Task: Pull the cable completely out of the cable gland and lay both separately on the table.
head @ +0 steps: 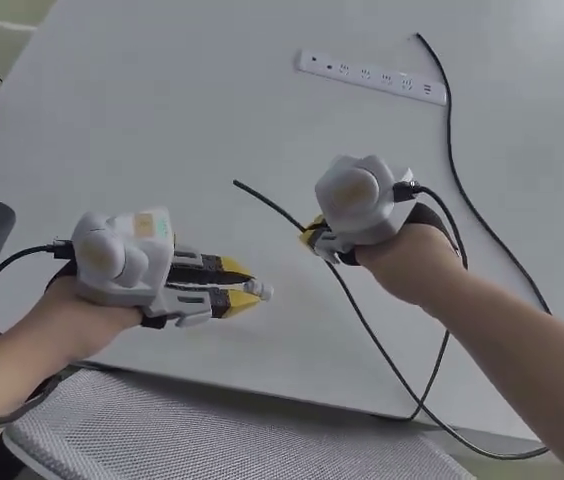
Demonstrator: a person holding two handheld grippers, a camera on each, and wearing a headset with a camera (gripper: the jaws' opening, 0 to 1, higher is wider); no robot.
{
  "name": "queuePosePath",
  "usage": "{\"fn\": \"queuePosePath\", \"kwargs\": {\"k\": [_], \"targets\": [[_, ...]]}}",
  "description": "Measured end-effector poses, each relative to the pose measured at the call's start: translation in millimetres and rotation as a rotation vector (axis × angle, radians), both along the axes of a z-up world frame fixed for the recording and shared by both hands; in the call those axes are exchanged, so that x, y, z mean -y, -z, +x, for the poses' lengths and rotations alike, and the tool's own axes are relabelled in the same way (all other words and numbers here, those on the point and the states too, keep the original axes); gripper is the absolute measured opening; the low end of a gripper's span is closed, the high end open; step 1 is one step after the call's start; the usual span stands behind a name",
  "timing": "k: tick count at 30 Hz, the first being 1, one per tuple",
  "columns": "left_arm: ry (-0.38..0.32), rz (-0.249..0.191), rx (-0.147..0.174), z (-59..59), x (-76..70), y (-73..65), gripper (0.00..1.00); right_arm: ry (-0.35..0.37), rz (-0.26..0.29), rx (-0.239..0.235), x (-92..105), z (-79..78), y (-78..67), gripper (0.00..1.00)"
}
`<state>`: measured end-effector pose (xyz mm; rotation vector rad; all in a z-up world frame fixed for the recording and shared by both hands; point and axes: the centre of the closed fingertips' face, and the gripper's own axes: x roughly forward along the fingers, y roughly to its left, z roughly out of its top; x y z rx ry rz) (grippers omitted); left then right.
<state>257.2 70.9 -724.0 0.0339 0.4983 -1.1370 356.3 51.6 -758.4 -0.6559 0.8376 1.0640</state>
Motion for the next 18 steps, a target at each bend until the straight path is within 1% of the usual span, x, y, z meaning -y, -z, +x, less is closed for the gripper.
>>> {"fn": "queuePosePath", "kwargs": {"k": [7, 12, 14, 18], "targets": [[0.010, 0.012, -0.012, -1.6, 2.6, 11.1, 0.15, -0.045, -0.006, -0.005, -14.2, 4.3, 6.6, 0.00], [0.023, 0.021, -0.014, -0.7, 4.2, 17.1, 0.15, -0.106, -0.028, 0.006, -23.6, 0.2, 14.3, 0.00], [0.029, 0.028, -0.013, 0.5, 4.8, 20.2, 0.15, -0.121, -0.038, 0.009, -26.2, -0.9, 18.1, 0.00], [0.049, 0.044, -0.014, 0.2, 5.7, 26.9, 0.15, -0.136, -0.042, 0.001, -32.8, -2.2, 25.0, 0.00]]}}
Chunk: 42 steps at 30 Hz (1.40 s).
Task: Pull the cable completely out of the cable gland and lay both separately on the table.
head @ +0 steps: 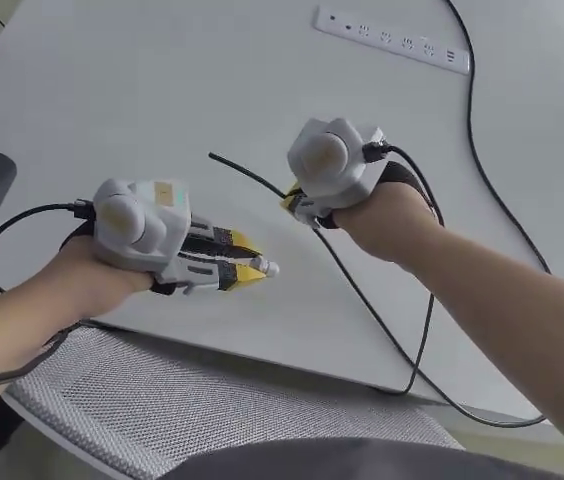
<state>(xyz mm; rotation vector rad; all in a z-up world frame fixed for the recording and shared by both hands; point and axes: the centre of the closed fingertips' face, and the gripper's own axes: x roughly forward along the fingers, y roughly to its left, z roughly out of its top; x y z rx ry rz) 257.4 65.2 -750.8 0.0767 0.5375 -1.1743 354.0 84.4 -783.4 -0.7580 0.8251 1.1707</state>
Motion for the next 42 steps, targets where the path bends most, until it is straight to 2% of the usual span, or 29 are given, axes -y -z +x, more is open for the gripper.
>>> {"fn": "queuePosePath", "kwargs": {"k": [6, 14, 20, 22, 25, 31, 42], "targets": [[-0.003, 0.015, -0.024, 1.2, -3.1, 16.5, 0.15, -0.045, -0.028, 0.015, -9.8, 0.3, 11.0, 0.00], [-0.013, 0.041, -0.060, 3.8, -9.5, 36.4, 0.15, -0.080, -0.059, 0.007, -15.9, -4.8, 29.2, 0.00], [-0.022, 0.037, -0.082, 5.8, -11.6, 41.9, 0.15, -0.082, -0.052, 0.001, -16.2, -6.4, 30.4, 0.00], [-0.014, 0.056, -0.080, 5.2, -13.1, 43.6, 0.15, -0.071, -0.047, -0.002, -16.2, -7.2, 29.8, 0.00], [-0.018, 0.052, -0.084, 6.2, -14.0, 43.3, 0.16, -0.066, -0.042, -0.002, -16.4, -9.3, 29.3, 0.00], [-0.008, 0.074, -0.086, 2.8, -14.9, 49.1, 0.16, -0.067, -0.039, 0.001, -16.8, -10.9, 28.8, 0.00], [-0.017, 0.078, -0.083, 4.2, -15.3, 49.8, 0.16, -0.045, -0.040, 0.000, -15.6, -8.9, 30.7, 0.00]]}}
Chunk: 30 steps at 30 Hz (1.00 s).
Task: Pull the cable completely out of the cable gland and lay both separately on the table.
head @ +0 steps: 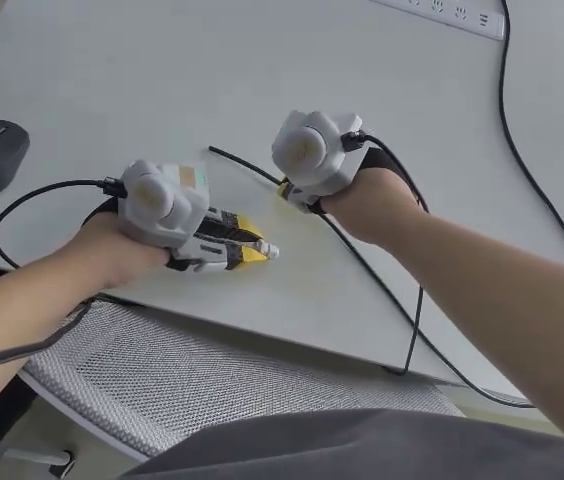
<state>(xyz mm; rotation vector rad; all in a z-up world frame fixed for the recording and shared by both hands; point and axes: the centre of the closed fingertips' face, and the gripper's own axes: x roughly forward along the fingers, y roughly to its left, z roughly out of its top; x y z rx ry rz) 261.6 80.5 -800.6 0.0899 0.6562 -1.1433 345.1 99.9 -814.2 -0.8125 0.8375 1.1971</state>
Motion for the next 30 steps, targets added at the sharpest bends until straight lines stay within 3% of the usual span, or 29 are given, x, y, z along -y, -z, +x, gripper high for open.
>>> {"fn": "queuePosePath", "kwargs": {"k": [13, 20, 26, 30], "targets": [[0.013, 0.039, 0.015, -1.3, -2.2, 6.4, 0.16, 0.006, -0.015, -0.004, 2.7, -1.7, 5.0, 0.01], [0.006, 0.042, 0.003, -3.8, -3.1, 6.6, 0.16, 0.021, -0.020, 0.001, 5.8, -0.6, 4.1, 0.05], [0.001, 0.041, -0.006, -5.3, -3.0, 5.4, 0.16, 0.040, -0.006, 0.004, 7.9, -0.4, -2.1, 0.08], [-0.003, 0.046, -0.011, -6.0, -2.8, 6.0, 0.16, 0.084, 0.033, -0.011, 9.5, -1.4, -11.1, 0.11]]}}
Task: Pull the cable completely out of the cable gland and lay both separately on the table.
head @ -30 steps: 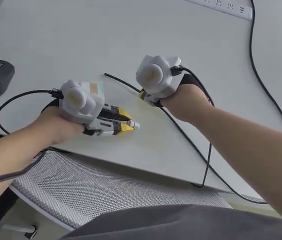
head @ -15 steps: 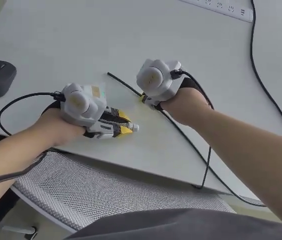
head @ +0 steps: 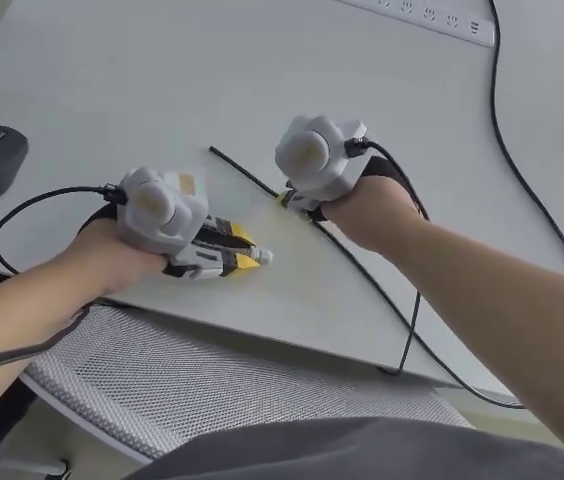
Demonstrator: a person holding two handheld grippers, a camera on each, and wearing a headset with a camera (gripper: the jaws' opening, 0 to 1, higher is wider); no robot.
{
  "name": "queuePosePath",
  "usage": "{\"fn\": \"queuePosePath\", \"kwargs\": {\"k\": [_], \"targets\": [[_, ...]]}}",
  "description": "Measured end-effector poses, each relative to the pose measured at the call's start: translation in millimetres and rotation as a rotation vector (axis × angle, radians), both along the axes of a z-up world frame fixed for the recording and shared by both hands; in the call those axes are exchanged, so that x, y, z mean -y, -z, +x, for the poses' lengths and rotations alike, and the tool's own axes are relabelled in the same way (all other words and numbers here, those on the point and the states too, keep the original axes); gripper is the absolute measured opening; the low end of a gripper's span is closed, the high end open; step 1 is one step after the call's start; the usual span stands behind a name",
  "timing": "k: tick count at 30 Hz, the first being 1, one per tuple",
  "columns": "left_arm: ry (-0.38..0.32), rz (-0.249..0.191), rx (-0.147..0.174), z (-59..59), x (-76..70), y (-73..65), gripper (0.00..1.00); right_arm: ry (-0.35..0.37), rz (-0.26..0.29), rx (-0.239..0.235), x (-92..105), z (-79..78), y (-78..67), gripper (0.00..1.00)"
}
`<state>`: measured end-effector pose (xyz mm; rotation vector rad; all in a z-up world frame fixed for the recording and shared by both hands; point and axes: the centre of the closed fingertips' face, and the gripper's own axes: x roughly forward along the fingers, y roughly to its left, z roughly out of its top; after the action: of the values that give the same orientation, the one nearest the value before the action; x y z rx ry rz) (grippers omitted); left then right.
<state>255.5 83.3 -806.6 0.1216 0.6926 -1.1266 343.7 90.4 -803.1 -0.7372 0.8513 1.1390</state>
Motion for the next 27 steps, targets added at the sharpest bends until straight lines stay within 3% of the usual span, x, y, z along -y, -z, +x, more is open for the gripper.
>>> {"fn": "queuePosePath", "kwargs": {"k": [18, 27], "targets": [[-0.018, 0.021, 0.014, 6.5, -5.1, -1.3, 0.26, 0.143, 0.176, -0.021, 19.4, -7.6, -51.5, 0.25], [-0.061, 0.010, 0.027, 6.3, -9.9, -15.3, 0.36, 0.205, 0.245, -0.025, 28.7, -12.5, -72.1, 0.31]]}}
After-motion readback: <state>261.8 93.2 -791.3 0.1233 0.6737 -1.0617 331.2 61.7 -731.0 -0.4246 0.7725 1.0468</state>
